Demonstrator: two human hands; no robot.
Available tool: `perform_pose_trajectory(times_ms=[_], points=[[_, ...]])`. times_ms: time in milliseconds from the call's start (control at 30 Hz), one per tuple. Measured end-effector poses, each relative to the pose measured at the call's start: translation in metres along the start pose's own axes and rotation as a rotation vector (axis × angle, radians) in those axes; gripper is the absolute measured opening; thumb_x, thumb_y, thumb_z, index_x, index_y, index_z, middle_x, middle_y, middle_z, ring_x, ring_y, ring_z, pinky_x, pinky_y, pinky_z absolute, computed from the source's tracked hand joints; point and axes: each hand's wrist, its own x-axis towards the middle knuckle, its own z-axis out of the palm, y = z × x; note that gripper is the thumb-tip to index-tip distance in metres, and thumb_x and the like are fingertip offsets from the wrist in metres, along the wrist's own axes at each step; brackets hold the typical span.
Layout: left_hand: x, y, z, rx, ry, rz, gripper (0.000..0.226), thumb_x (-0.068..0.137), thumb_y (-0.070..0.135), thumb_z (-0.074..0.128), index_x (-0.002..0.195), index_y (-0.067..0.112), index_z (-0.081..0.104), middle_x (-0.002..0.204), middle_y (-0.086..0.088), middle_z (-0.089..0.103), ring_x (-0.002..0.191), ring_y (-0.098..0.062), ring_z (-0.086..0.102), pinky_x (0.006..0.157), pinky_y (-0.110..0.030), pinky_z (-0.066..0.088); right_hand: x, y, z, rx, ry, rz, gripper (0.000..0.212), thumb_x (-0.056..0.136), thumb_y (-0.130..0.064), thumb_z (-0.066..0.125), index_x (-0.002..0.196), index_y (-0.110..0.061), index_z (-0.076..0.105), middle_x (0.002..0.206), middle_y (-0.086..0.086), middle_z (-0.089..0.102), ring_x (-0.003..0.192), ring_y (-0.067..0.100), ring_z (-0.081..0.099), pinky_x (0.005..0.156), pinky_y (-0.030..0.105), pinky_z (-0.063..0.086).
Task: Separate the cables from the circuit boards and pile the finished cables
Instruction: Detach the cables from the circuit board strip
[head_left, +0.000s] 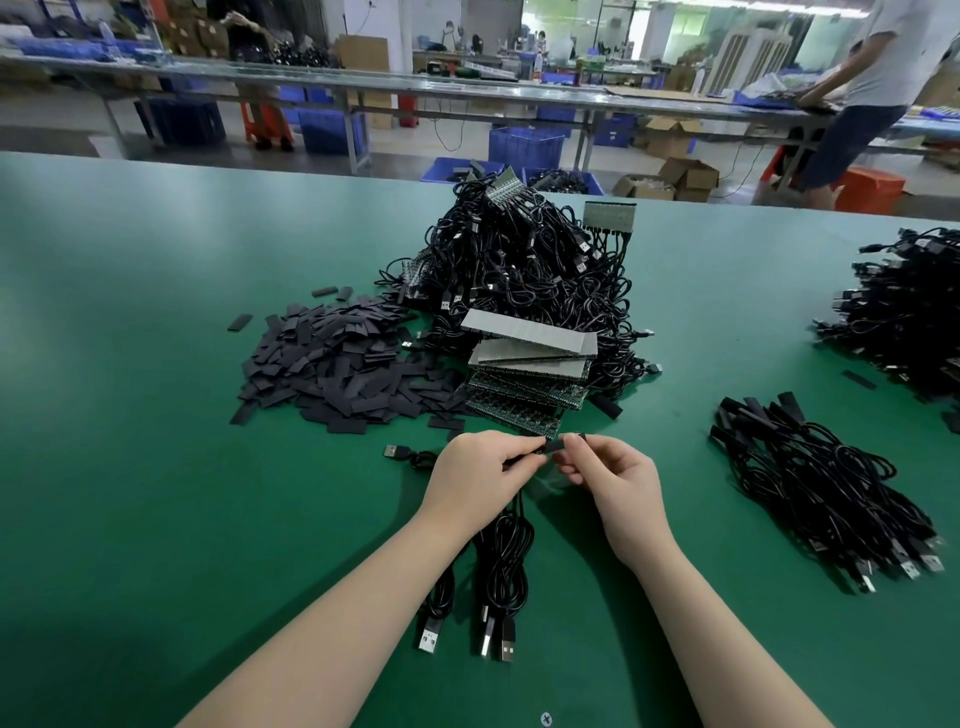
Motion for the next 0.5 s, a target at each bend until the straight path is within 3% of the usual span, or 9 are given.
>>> perform_pose_trajectory(times_ms=[200,367,500], points=[[-0.0015,0.0008,-0.0004,0.009,-0.001,0.005,0.025,0.088,0.033,0.067,0.112,0.030,0.073,0.104,0.010,0.074,0.091,-0.002,0.063,0.075,-0.006,0.044,-0.0003,-0.0016,-0.0007,-0.069,-0.037,-0.009,0.010,0.087,-0.030,0.074,0.079,-0.026,0.077,0.071,-0.001,0.073,0.066,0.009,0.062,0.069,0.022,0.053],[-0.0020,0.0046,-0.0025,0.025,-0.009,0.028,0.025,0.088,0.027,0.065,0.111,0.030,0.074,0.103,0.010,0.074,0.091,-0.003,0.065,0.080,-0.022,0.051,-0.0017,-0.0030,0.0017,-0.150,-0.093,-0.031,0.007,0.086,-0.022,0.077,0.082,-0.028,0.077,0.074,-0.001,0.074,0.067,0.006,0.062,0.065,0.020,0.051],[-0.0023,0.0071,-0.0023,0.038,0.003,0.048,0.024,0.089,0.028,0.064,0.109,0.033,0.074,0.099,0.014,0.074,0.091,-0.002,0.064,0.078,-0.020,0.050,-0.0025,-0.0040,0.0027,-0.150,-0.095,-0.040,0.008,0.087,-0.020,0.076,0.082,-0.026,0.078,0.077,0.003,0.075,0.069,0.008,0.064,0.067,0.023,0.053]])
